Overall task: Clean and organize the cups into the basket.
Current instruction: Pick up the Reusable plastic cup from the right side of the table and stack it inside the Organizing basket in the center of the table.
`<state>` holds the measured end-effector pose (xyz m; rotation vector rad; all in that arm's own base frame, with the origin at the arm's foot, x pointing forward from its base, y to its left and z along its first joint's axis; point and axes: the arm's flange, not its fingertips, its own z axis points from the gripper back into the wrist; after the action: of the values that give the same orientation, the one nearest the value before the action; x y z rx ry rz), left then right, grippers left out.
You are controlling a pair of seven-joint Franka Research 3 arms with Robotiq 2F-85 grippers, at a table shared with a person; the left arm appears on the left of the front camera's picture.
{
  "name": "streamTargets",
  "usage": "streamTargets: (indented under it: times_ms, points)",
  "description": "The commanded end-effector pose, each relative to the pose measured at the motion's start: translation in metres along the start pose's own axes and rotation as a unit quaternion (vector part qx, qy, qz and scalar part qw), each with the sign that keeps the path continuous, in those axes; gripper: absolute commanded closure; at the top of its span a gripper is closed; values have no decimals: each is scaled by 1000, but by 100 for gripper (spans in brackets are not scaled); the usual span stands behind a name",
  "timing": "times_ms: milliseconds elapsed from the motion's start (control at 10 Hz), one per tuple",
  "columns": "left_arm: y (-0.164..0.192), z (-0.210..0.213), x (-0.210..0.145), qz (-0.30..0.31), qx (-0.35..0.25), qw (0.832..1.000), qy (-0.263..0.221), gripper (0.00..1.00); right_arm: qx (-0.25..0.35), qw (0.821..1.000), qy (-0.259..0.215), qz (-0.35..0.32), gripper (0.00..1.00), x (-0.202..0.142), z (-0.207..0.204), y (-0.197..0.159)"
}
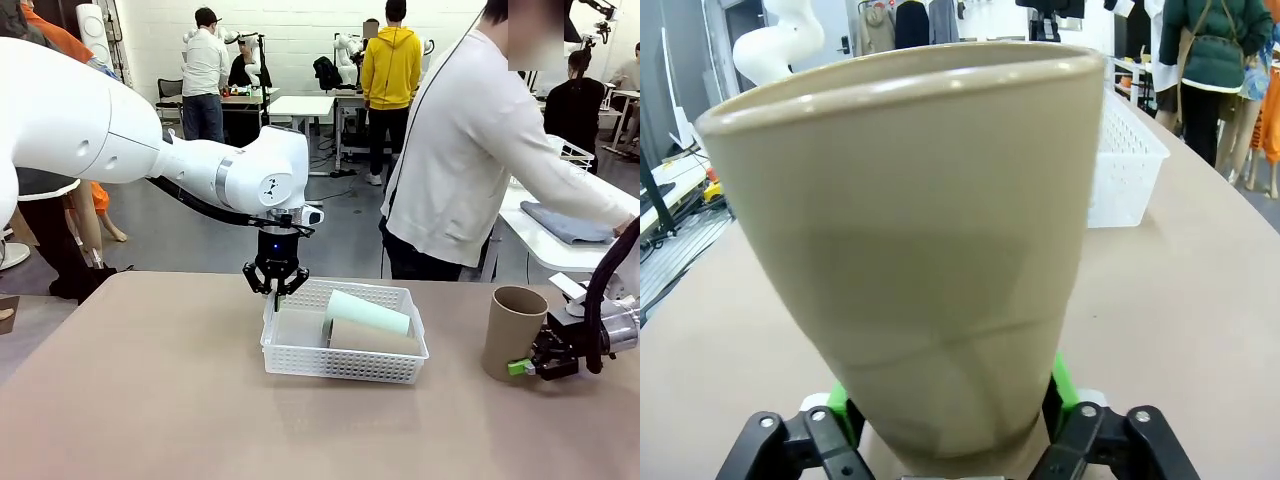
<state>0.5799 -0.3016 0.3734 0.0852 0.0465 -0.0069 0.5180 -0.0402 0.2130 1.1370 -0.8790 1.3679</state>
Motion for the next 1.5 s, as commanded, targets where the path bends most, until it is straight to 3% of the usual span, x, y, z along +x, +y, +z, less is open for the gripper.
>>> streamTargets:
  times_ms: [0, 100, 300, 400, 600, 900, 1100, 1300, 1400]
  points:
    - [1, 1, 0, 0, 0, 1000, -1, 97, -3, 1000, 1, 17, 89, -1, -3, -3]
    - [1, 1, 0, 0, 0, 1000, -1, 97, -6, 1000, -1, 17, 100, -1, -2, -3]
    - [1, 1, 0, 0, 0, 1000, -1, 97, -10, 1000, -1, 12, 100, 2, -2, 0]
    - [1, 1, 0, 0, 0, 1000, -1, 97, -41, 999, 8, -15, 25, 19, -3, 6]
    - [1, 1, 0, 0, 0, 1000, -1, 97, -83, 995, 11, -49, 25, 87, 8, 27]
    - [1, 1, 0, 0, 0, 1000, -1, 97, -123, 991, 24, -45, 25, 174, 36, 50]
    - [1, 1, 0, 0, 0, 1000, -1, 97, -138, 989, 33, -29, 25, 203, 41, 59]
    - [1, 1, 0, 0, 0, 1000, -1, 97, -145, 988, 33, -36, 25, 196, 45, 59]
    - [1, 1, 0, 0, 0, 1000, -1, 97, -132, 991, 29, -18, 25, 217, 53, 59]
